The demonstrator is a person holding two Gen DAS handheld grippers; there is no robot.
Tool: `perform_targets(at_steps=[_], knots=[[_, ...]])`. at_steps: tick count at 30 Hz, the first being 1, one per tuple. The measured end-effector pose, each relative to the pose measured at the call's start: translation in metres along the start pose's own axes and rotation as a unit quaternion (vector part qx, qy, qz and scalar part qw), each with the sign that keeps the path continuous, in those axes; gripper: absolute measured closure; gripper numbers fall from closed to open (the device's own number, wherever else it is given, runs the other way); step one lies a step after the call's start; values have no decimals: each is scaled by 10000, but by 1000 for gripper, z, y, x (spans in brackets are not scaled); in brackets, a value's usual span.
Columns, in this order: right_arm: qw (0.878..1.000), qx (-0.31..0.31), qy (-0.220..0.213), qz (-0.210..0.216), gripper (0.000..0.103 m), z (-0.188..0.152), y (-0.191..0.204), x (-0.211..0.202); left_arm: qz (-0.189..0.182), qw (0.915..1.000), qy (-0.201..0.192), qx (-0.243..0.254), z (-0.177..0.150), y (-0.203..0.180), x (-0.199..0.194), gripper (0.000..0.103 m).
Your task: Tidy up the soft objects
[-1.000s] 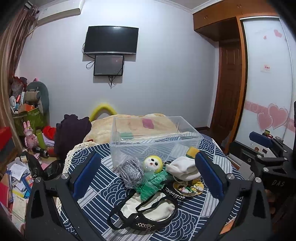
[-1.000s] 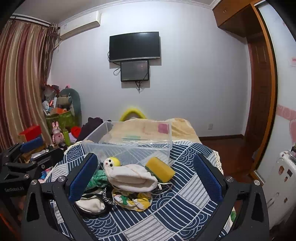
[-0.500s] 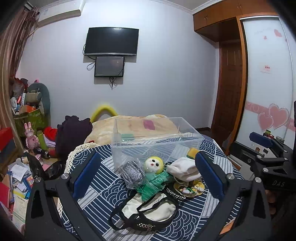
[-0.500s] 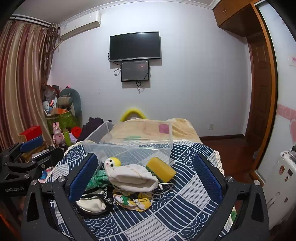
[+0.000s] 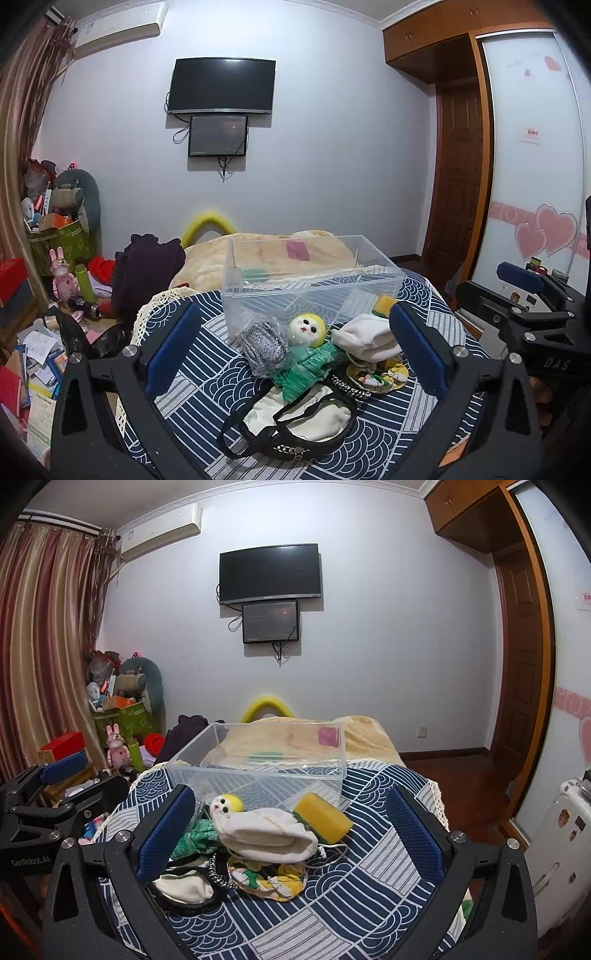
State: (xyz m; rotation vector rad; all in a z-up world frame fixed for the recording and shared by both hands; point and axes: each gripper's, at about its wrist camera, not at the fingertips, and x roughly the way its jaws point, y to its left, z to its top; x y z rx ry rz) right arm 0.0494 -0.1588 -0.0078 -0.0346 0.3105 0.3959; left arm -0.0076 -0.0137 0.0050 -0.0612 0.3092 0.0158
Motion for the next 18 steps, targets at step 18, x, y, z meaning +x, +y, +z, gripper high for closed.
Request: perform_targets(at_steps=[18], knots=[[9997,91,26,206,0,-1,-2,3,-272,9996,20,62,2,-2,0,0]])
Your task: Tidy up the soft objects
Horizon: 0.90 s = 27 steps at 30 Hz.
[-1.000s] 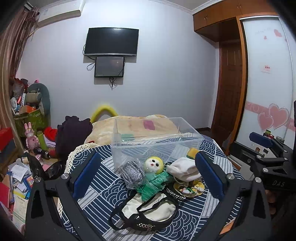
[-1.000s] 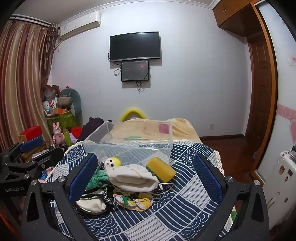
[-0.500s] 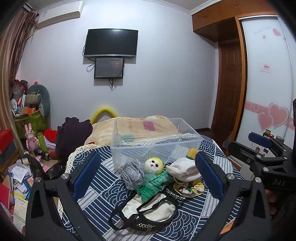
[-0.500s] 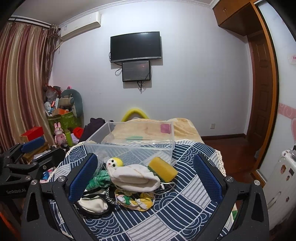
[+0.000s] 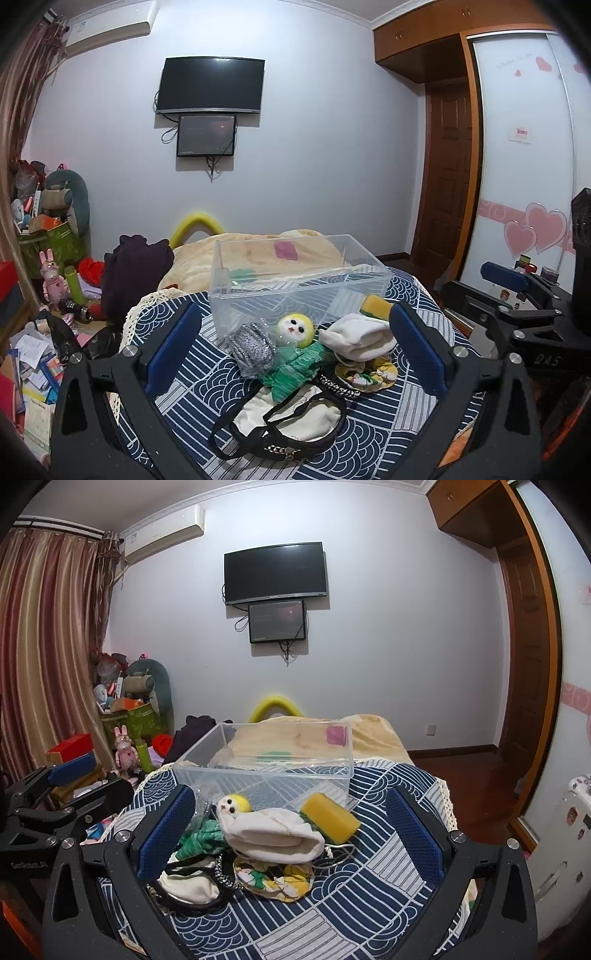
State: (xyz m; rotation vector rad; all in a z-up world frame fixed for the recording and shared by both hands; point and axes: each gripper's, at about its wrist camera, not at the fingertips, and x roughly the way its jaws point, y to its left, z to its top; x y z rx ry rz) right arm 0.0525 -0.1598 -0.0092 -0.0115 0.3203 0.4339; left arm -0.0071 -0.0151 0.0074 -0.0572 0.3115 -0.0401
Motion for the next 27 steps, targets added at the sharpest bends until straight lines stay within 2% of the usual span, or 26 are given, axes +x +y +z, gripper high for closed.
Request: perform_targets(at_steps=[2,4,6,13,19,27], knots=[[10000,22,21,17,3,1,-2,2,-18,10000,21,9,0,0,2,0],[10000,23,63,16,10,1,-4,5,7,10000,43,21,2,1,5,4],[9999,13,138,19,14,2,-7,10,14,9999,109,50,4,3,9,15],[9994,-51,315,-113,30,7,-21,33,90,9991,408,-25,8,22,39,21],[9981,127,577,-148,33,5,-37,55,121,9958,855,-300,0,41,77,23],[9910,428,1267,-98,33,-16,-57,91,32,9856,1613,-514,-32,51,128,23]])
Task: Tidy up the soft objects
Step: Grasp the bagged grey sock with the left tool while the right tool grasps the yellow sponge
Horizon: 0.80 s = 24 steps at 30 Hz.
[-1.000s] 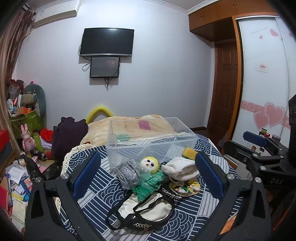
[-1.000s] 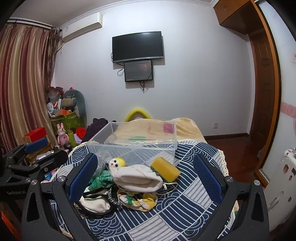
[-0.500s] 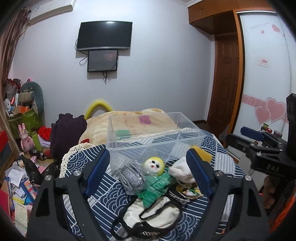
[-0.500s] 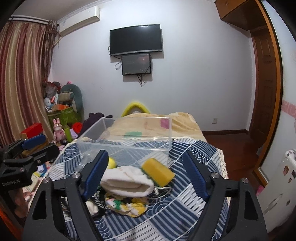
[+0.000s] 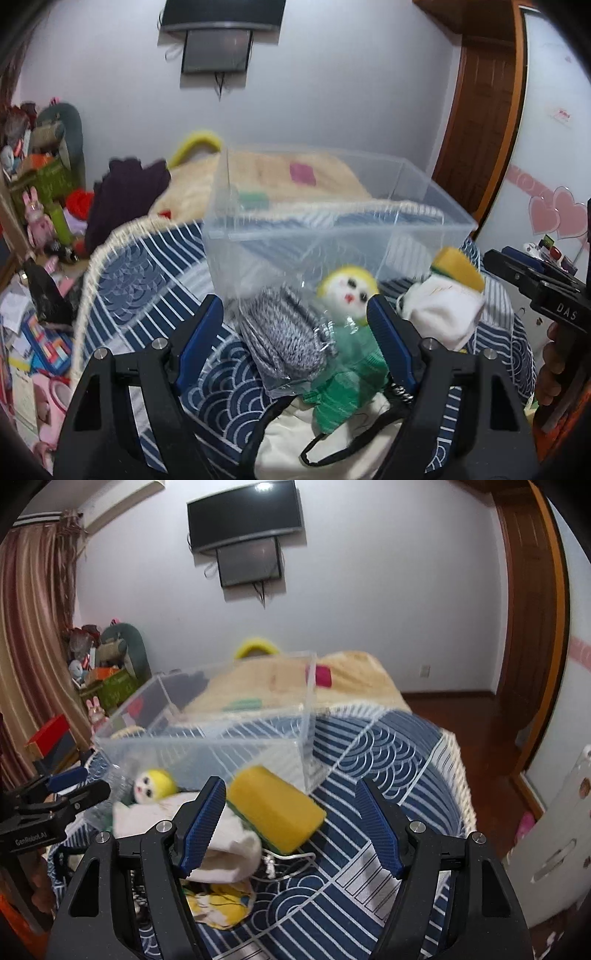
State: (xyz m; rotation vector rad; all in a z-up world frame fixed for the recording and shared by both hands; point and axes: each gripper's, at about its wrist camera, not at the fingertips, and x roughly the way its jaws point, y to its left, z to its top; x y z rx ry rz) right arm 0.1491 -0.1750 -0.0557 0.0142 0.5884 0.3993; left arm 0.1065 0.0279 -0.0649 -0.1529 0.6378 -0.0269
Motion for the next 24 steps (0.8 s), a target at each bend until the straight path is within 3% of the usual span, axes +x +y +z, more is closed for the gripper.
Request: perform_targets(at_steps=[8,10,11,17,24], knots=[[9987,87,470,189,34,-10,-4,19,-211,9990,327,-198,-14,5,24,24],[9982,107,509,293,50,-12,-6,21,-232,9989,343,-211,-15,5,26,34],[9976,126,569,362,51,-12,-8,22,-255,9988,350,-209,-17,5,26,40],[9987,98,378,330,61,-16,-10,10,-279,9992,255,-124,-21,4,17,56],[9998,34,44,191,63,-10,-9,-8,-208,9995,54,-220,-23,8,-5,62]])
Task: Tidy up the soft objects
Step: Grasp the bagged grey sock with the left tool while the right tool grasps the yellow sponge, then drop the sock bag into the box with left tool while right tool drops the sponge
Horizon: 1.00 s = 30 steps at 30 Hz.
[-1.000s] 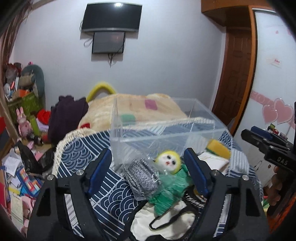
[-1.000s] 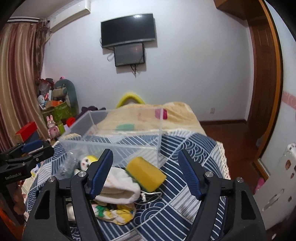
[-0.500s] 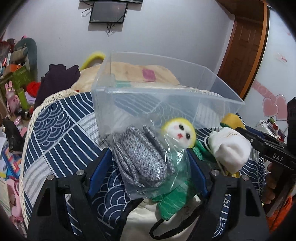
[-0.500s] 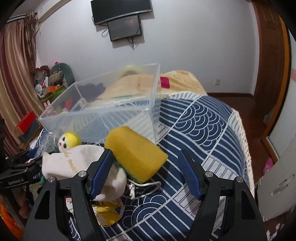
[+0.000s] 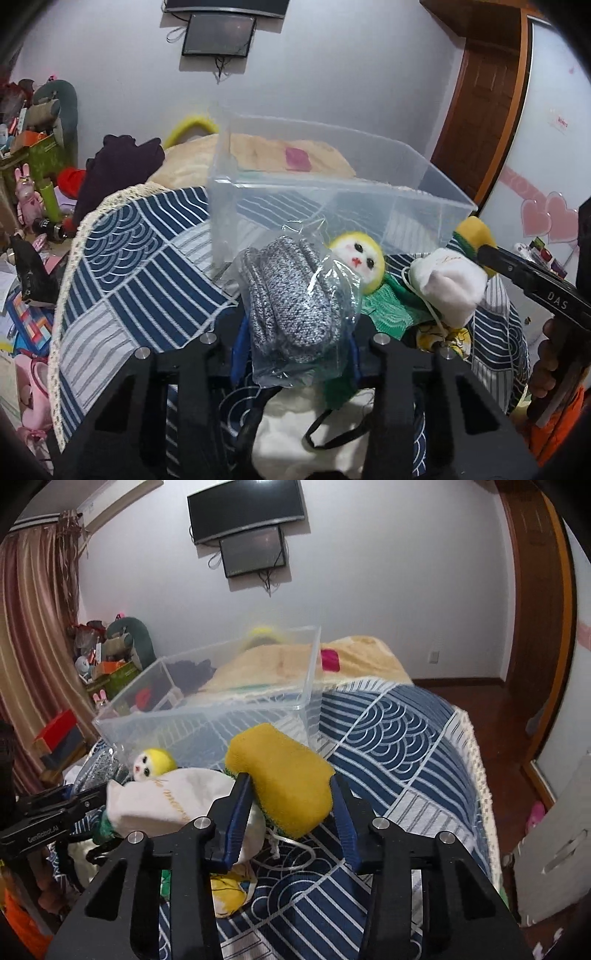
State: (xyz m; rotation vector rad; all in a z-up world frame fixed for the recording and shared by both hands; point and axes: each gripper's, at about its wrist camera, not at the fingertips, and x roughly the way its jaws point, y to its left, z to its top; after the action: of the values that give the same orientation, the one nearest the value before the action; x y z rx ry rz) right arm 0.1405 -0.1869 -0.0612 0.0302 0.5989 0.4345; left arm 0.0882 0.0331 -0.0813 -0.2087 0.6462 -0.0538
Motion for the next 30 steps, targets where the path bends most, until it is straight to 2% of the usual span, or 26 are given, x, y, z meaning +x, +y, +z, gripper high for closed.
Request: perform_targets(at_steps=[7,16,23,30], knots=[[9989,-158,-447,-4,63,13,14,-25,41,9991,-431,5,12,0,-33,62],[9955,-428,-846,-91,63,37,29,-26,249,9948,-962,237,60,-5,-47,62],[9953,-498,-829,-68,63,58,38,1,407,9941,-939,373,85,-8,-28,61],[9974,-607,-388,-21,63,65,44,38,378,9958,-640,528,100,-14,6,61]])
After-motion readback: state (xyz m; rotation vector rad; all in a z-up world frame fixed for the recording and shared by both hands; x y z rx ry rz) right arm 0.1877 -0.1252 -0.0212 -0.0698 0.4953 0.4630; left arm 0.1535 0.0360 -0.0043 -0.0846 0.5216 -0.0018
